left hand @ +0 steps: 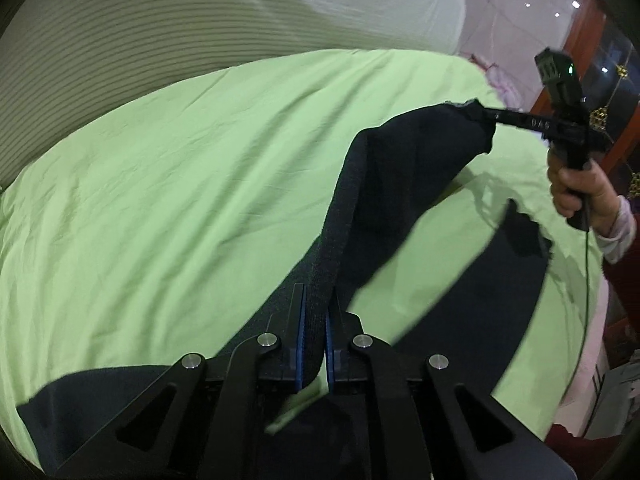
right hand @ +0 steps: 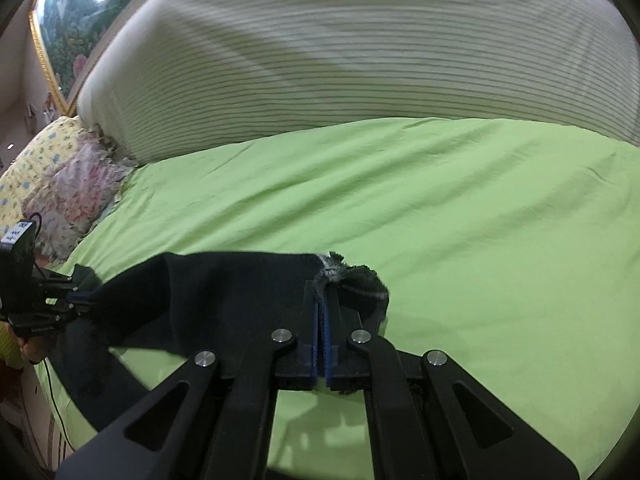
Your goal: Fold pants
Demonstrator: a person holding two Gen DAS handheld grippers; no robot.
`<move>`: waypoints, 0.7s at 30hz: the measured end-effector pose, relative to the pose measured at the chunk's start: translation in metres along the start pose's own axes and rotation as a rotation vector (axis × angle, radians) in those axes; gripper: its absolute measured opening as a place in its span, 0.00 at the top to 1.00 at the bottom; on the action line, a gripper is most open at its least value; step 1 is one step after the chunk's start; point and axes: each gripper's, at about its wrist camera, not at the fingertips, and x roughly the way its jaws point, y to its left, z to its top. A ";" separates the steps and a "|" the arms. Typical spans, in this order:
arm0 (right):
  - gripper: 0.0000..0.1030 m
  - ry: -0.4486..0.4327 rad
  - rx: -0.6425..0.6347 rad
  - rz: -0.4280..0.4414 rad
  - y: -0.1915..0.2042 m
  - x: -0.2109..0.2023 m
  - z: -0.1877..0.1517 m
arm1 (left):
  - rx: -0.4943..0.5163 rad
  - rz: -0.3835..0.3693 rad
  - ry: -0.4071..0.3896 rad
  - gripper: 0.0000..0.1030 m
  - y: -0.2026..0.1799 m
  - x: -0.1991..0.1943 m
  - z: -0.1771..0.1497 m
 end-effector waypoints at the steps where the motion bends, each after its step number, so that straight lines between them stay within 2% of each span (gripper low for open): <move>1: 0.97 -0.005 -0.007 0.004 -0.001 -0.007 -0.006 | -0.003 -0.007 -0.004 0.95 0.000 -0.002 0.002; 7: 0.97 -0.016 -0.017 0.006 -0.001 -0.039 -0.044 | -0.022 -0.039 -0.021 0.95 -0.017 -0.008 -0.018; 11: 0.98 -0.041 0.001 0.006 -0.006 -0.055 -0.067 | -0.032 -0.059 -0.029 0.95 -0.048 -0.014 -0.041; 21: 0.98 -0.010 -0.014 -0.034 -0.003 -0.072 -0.123 | 0.001 -0.041 -0.012 0.95 -0.090 -0.010 -0.087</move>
